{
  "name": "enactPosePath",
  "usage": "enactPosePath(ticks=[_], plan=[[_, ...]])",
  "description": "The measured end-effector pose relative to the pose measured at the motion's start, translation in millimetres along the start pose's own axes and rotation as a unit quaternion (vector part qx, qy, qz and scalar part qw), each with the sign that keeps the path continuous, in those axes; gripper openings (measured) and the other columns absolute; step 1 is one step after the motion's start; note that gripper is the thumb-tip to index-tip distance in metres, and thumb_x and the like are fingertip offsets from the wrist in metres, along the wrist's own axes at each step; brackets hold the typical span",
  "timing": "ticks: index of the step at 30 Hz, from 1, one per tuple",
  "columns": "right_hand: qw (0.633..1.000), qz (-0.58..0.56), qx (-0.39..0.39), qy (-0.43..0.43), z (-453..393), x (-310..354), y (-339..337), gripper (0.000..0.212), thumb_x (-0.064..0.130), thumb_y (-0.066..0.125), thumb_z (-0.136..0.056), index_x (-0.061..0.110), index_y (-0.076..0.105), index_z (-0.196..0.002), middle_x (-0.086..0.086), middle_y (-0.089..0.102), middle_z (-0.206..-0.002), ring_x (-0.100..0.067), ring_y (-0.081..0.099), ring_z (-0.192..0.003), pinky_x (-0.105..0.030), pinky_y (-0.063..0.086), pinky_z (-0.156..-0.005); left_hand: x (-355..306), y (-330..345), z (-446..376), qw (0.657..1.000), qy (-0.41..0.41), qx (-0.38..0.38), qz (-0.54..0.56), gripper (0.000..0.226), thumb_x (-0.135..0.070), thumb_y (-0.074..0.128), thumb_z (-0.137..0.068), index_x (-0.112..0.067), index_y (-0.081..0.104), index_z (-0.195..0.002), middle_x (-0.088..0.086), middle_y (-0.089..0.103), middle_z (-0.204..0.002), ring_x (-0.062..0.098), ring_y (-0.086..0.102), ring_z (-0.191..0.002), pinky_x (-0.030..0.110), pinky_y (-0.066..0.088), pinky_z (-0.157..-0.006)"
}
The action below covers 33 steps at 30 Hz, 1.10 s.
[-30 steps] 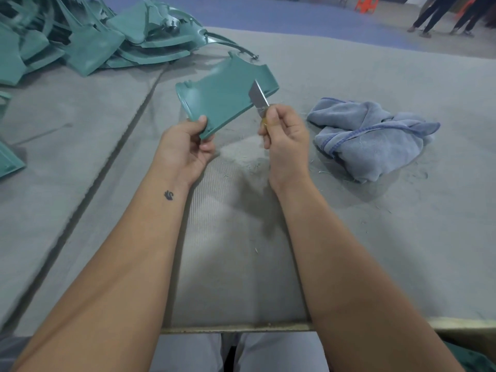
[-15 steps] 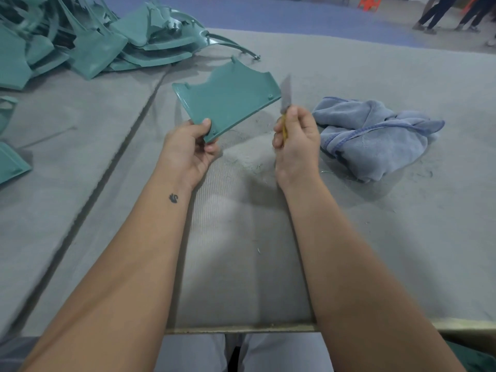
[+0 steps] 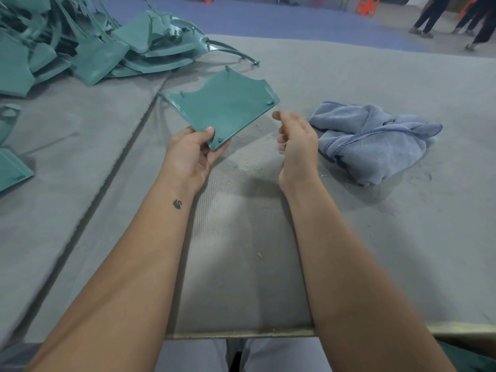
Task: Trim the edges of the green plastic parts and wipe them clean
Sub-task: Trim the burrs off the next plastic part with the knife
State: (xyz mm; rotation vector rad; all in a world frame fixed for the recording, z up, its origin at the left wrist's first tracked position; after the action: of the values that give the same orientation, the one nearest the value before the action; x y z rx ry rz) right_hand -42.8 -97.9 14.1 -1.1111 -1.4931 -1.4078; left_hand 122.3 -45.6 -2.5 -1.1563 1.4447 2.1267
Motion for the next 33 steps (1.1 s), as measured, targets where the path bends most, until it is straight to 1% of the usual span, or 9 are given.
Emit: enactPosePath(ticks=[4, 8, 13, 15, 18, 21, 23, 28, 33], plan=[[0.999, 0.017, 0.028, -0.037, -3, 0, 3, 0.018, 0.009, 0.049, -0.098, 0.021, 0.053, -0.085, 0.01, 0.05, -0.068, -0.003, 0.04, -0.059, -0.015, 0.034, -0.059, -1, 1, 0, 1.0, -0.006, 0.007, -0.019, 0.025, 0.012, 0.043, -0.094, -0.004, 0.062, -0.095, 0.009, 0.069, -0.093, 0.015, 0.072, -0.072, 0.025, 0.057, -0.059], [0.995, 0.021, 0.058, -0.078, -2, 3, 2, 0.018, 0.008, 0.046, -0.099, 0.022, 0.053, -0.09, 0.008, 0.063, -0.077, -0.004, 0.045, -0.064, -0.016, 0.036, -0.062, -1, -1, -1, 1.0, -0.013, 0.001, -0.015, 0.024, 0.012, 0.043, -0.094, -0.003, 0.061, -0.096, 0.01, 0.069, -0.094, 0.016, 0.072, -0.073, 0.025, 0.057, -0.058], [0.99, 0.021, 0.11, -0.089, 0, 1, 6, 0.019, 0.005, 0.047, -0.098, 0.02, 0.055, -0.092, 0.003, 0.063, -0.078, -0.005, 0.048, -0.067, -0.016, 0.037, -0.063, -2, -2, 1, 1.0, -0.028, 0.001, 0.01, 0.021, 0.01, 0.043, -0.095, -0.001, 0.061, -0.097, 0.01, 0.072, -0.087, 0.017, 0.073, -0.071, 0.024, 0.057, -0.058], [0.978, 0.088, 0.16, -0.102, 3, -3, 13, 0.02, 0.002, 0.048, -0.096, 0.021, 0.056, -0.091, 0.001, 0.063, -0.078, -0.005, 0.052, -0.07, -0.017, 0.04, -0.068, -2, -2, 2, 0.999, -0.031, 0.009, 0.027, 0.02, 0.009, 0.042, -0.096, 0.0, 0.06, -0.098, 0.008, 0.073, -0.079, 0.017, 0.072, -0.071, 0.023, 0.056, -0.057], [0.946, 0.198, 0.22, -0.135, 8, -9, 25, 0.022, 0.001, 0.052, -0.093, 0.022, 0.058, -0.089, -0.006, 0.063, -0.084, -0.018, 0.056, -0.084, -0.028, 0.043, -0.079, -3, -2, 4, 0.999, -0.029, 0.011, 0.037, 0.019, 0.009, 0.042, -0.096, 0.001, 0.06, -0.098, 0.009, 0.072, -0.077, 0.017, 0.072, -0.07, 0.023, 0.056, -0.057], [0.972, 0.104, 0.17, -0.127, 6, -2, 18, 0.02, 0.004, 0.05, -0.094, 0.022, 0.058, -0.09, 0.0, 0.064, -0.08, -0.002, 0.058, -0.076, -0.014, 0.043, -0.073, -3, -1, 6, 0.999, -0.031, 0.016, 0.038, 0.02, 0.009, 0.041, -0.096, 0.0, 0.059, -0.1, 0.009, 0.072, -0.081, 0.017, 0.072, -0.07, 0.023, 0.056, -0.058], [0.98, 0.065, 0.139, -0.13, 3, 1, 11, 0.019, 0.004, 0.049, -0.095, 0.021, 0.057, -0.091, 0.0, 0.064, -0.08, 0.0, 0.058, -0.073, -0.012, 0.043, -0.071, -3, 0, 6, 0.999, -0.033, 0.017, 0.033, 0.021, 0.009, 0.041, -0.096, -0.001, 0.06, -0.101, 0.01, 0.07, -0.09, 0.018, 0.071, -0.074, 0.022, 0.056, -0.058], [0.941, 0.218, 0.202, -0.163, 6, -10, 27, 0.021, 0.0, 0.051, -0.093, 0.019, 0.058, -0.089, -0.007, 0.061, -0.083, -0.025, 0.056, -0.083, -0.031, 0.043, -0.08, -4, -1, 5, 0.998, -0.036, 0.017, 0.042, 0.019, 0.008, 0.042, -0.096, 0.001, 0.059, -0.101, 0.011, 0.071, -0.083, 0.017, 0.071, -0.073, 0.022, 0.056, -0.059], [0.975, 0.065, 0.125, -0.172, 2, 8, 12, 0.019, 0.003, 0.049, -0.095, 0.019, 0.057, -0.092, -0.001, 0.063, -0.085, -0.004, 0.058, -0.08, -0.014, 0.044, -0.076, -4, 0, 6, 0.999, -0.044, 0.016, 0.023, 0.02, 0.008, 0.042, -0.096, -0.001, 0.06, -0.1, 0.012, 0.069, -0.091, 0.018, 0.071, -0.075, 0.022, 0.057, -0.06]])
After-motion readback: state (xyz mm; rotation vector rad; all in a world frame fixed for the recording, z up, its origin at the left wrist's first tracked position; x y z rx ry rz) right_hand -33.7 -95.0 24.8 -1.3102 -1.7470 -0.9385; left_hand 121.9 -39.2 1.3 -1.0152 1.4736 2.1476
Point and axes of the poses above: each hand's wrist, its own z-axis away from the middle knuckle, its own y-axis out of the palm, x = y × z, the point moved 5 cm from there along -z, towards the middle knuckle
